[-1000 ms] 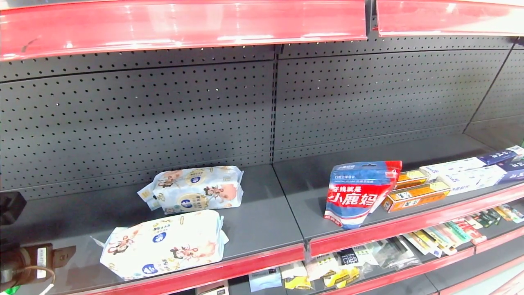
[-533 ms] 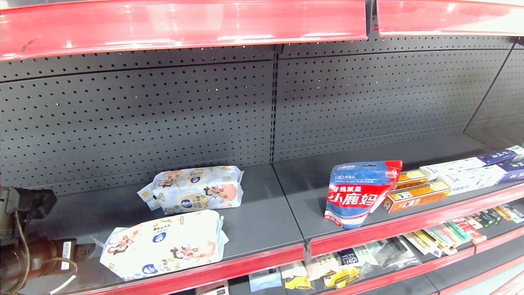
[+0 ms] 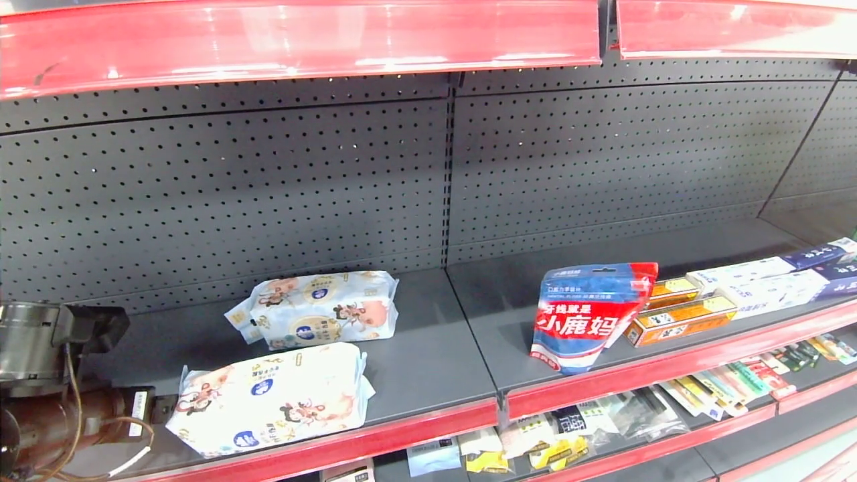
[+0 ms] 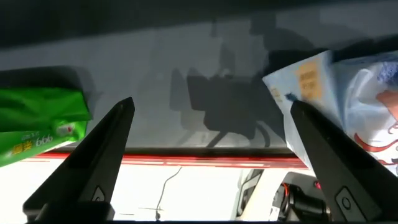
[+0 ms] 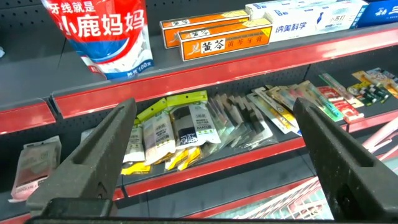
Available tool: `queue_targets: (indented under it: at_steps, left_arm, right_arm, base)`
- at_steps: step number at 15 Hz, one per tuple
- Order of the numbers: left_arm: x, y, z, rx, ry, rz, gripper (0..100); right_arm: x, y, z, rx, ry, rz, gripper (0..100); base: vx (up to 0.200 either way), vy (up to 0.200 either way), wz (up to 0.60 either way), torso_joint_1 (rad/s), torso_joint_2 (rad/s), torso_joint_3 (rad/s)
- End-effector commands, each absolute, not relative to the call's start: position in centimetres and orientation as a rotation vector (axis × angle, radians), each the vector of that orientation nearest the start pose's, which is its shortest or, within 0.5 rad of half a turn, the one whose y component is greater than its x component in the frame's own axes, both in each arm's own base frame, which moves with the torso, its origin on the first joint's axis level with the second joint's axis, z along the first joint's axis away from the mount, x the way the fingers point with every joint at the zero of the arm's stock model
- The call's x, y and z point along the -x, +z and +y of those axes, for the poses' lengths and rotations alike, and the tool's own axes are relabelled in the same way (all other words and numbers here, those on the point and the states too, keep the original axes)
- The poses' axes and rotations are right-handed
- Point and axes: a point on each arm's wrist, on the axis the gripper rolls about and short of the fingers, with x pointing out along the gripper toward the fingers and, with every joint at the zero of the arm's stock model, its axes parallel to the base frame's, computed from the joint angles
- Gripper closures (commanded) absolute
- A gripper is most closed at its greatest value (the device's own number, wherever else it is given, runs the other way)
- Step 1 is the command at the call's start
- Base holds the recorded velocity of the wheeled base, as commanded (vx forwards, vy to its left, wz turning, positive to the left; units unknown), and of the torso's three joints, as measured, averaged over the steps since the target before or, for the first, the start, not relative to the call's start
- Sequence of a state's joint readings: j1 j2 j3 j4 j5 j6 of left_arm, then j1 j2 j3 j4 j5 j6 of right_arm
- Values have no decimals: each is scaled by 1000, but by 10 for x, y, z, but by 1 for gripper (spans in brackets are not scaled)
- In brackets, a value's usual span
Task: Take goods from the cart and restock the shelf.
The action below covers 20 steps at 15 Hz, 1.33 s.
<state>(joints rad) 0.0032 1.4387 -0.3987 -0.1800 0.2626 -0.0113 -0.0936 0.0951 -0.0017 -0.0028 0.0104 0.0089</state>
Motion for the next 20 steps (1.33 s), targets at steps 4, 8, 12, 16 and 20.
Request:
queue_targets:
  at_steps: [4, 8, 12, 16, 20]
  left_arm:
    - [-182, 107, 2, -110, 232, 847, 0]
    - [-183, 108, -1, -114, 216, 836, 0]
    - [-184, 109, -3, -118, 206, 817, 0]
    - [-185, 110, -7, -124, 190, 811, 0]
    - [-185, 110, -8, -127, 183, 809, 0]
  right_arm:
    - [15, 78, 2, -12, -83, 92, 0]
    - [15, 78, 2, -14, -83, 92, 0]
    - [15, 78, 2, -14, -83, 92, 0]
    - [15, 78, 2, -14, -83, 92, 0]
    - [15, 78, 2, -14, -83, 92, 0]
  base:
    - [0, 0, 0, 0, 0, 0]
    - [0, 0, 0, 0, 0, 0]
    - [0, 0, 0, 0, 0, 0]
    - [0, 0, 0, 0, 0, 0]
    - [0, 0, 0, 0, 0, 0]
